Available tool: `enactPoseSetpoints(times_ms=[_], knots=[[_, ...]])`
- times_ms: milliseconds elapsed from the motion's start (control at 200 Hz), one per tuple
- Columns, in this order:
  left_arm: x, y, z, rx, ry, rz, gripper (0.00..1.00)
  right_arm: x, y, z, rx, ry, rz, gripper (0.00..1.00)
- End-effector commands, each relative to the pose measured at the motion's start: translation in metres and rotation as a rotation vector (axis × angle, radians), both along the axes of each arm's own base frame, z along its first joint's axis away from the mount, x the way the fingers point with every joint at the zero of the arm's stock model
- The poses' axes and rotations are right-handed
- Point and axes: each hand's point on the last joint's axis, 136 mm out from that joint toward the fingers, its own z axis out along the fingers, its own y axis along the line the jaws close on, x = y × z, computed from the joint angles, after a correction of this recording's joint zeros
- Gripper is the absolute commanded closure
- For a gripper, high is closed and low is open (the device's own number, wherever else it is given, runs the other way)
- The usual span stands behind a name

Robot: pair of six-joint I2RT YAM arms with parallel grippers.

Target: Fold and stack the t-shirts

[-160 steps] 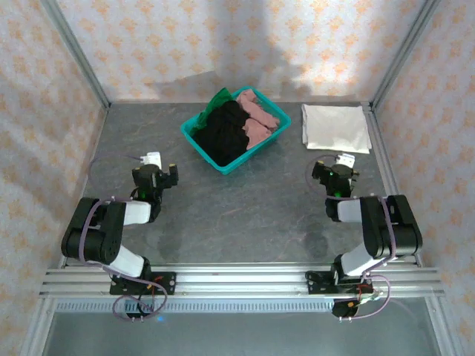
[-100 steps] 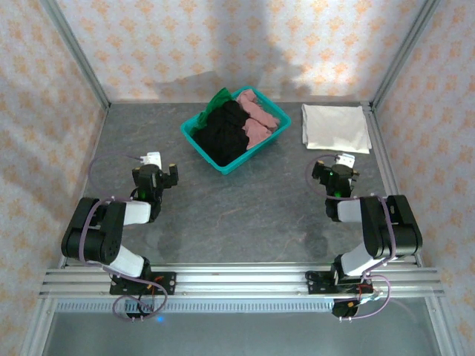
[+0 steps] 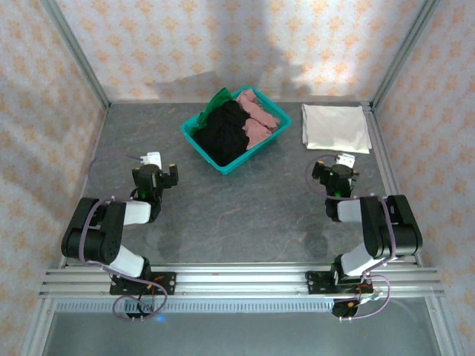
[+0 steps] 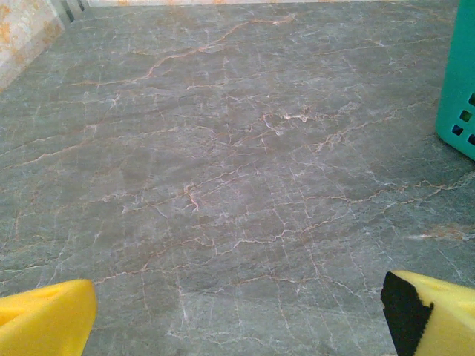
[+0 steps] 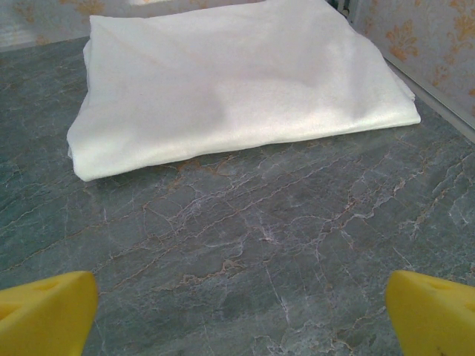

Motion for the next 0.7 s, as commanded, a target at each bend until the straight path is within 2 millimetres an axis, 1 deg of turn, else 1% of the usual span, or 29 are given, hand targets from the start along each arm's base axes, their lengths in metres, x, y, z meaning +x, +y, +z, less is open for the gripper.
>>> enactPoseSetpoints(times_ms=[0,35,70,75,140,175,245,275,295,320,340,365,380,400,415,440,450,485,565,601,631,651,696], knots=[[0.008,0.0,0.019,0.012,-0.03,-0.007,0.0,0.006,0.001,0.011,-0.008,-0.03,0.012,0.01],[0.009,-0.001,0.029,0.036,-0.009,0.009,0.0,0.008,0.0,0.016,-0.012,-0.035,0.007,0.01],[0.007,0.004,0.042,0.073,0.02,0.068,0.0,0.009,-0.003,0.025,-0.023,-0.029,-0.017,0.01],[0.008,0.005,0.047,0.077,0.012,0.078,0.0,0.01,-0.003,0.027,-0.026,-0.028,-0.02,0.01],[-0.001,0.016,0.079,0.089,0.027,0.189,0.0,0.01,-0.005,0.048,-0.018,0.046,-0.052,0.01],[-0.005,0.013,0.094,0.069,0.02,0.167,0.0,0.01,-0.002,0.061,0.002,0.072,-0.041,0.01],[-0.016,-0.007,0.123,-0.008,-0.003,0.053,0.0,0.012,0.013,0.083,0.058,0.089,0.028,0.01],[-0.022,-0.009,0.135,-0.067,-0.028,0.059,0.0,0.013,0.018,0.093,0.1,0.069,0.041,0.01],[-0.029,-0.004,0.142,-0.126,-0.048,0.114,0.0,0.012,0.018,0.098,0.131,0.053,0.029,0.01],[-0.04,0.007,0.147,-0.19,-0.058,0.22,0.0,0.011,0.015,0.104,0.185,0.031,-0.017,0.01],[-0.048,0.015,0.152,-0.237,-0.069,0.296,0.0,0.007,0.009,0.109,0.23,0.015,-0.082,0.01],[-0.054,0.02,0.16,-0.276,-0.08,0.344,0.0,0.0,-0.004,0.112,0.319,0.005,-0.216,0.01],[-0.055,0.018,0.163,-0.284,-0.062,0.333,0.0,-0.009,-0.013,0.111,0.36,0.017,-0.308,0.01],[-0.054,0.011,0.167,-0.29,-0.032,0.28,0.0,-0.025,-0.022,0.106,0.414,0.064,-0.418,0.01],[-0.051,0.004,0.17,-0.297,-0.011,0.236,0.0,-0.033,-0.026,0.103,0.43,0.103,-0.464,0.0],[-0.048,-0.008,0.17,-0.308,0.036,0.165,0.0,-0.038,-0.028,0.106,0.443,0.14,-0.482,0.01],[-0.046,-0.014,0.174,-0.318,0.043,0.136,0.0,-0.037,-0.025,0.108,0.448,0.151,-0.465,0.01],[-0.041,-0.032,0.18,-0.334,0.076,0.054,0.0,-0.031,-0.013,0.114,0.455,0.185,-0.382,0.01],[-0.029,-0.096,0.186,-0.297,0.116,-0.192,0.0,-0.025,0.009,0.123,0.488,0.24,-0.27,0.01],[-0.026,-0.125,0.182,-0.268,0.155,-0.296,0.0,-0.021,0.023,0.126,0.508,0.253,-0.191,0.01],[-0.024,-0.147,0.176,-0.237,0.196,-0.364,0.0,-0.019,0.031,0.126,0.524,0.268,-0.147,0.01],[-0.024,-0.159,0.173,-0.213,0.22,-0.402,0.0,-0.019,0.036,0.124,0.529,0.287,-0.127,0.01],[-0.021,-0.183,0.157,-0.15,0.295,-0.465,0.0,-0.021,0.044,0.121,0.533,0.366,-0.094,0.01]])
